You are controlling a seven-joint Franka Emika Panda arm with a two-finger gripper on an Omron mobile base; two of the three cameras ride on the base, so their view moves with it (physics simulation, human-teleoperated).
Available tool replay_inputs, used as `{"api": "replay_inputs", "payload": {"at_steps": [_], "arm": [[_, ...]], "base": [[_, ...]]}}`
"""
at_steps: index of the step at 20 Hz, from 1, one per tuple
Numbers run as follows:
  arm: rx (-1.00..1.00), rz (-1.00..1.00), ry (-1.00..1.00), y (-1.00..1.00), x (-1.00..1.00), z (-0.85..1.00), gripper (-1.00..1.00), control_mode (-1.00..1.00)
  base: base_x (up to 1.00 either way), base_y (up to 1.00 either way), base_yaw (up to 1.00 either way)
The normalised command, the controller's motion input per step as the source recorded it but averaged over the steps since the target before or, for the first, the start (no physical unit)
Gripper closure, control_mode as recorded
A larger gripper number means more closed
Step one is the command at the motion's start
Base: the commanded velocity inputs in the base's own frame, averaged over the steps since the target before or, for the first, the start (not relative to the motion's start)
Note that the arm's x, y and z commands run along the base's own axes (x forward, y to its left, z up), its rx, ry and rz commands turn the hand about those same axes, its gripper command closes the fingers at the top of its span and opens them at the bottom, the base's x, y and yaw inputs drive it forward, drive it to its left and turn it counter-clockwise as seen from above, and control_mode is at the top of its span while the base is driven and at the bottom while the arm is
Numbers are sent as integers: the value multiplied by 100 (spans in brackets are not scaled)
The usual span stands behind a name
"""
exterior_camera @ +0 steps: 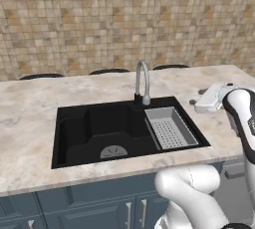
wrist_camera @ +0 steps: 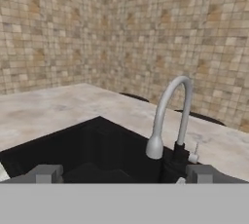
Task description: Soak the sponge with water for a few seconds and then drop it inside the sink.
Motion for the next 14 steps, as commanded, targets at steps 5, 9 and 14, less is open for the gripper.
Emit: {"api": "replay_inputs", "payload": {"at_steps": [5, 9, 14], "arm": [[0, 3, 0, 0, 39, -19, -100, -100], [0, 0, 0, 0, 42, -22, -100, -100], [0, 0, 0, 0, 43, -14, -100, -100]], "base": [[0, 0, 0], [0, 0, 0], [0, 0, 0]]}}
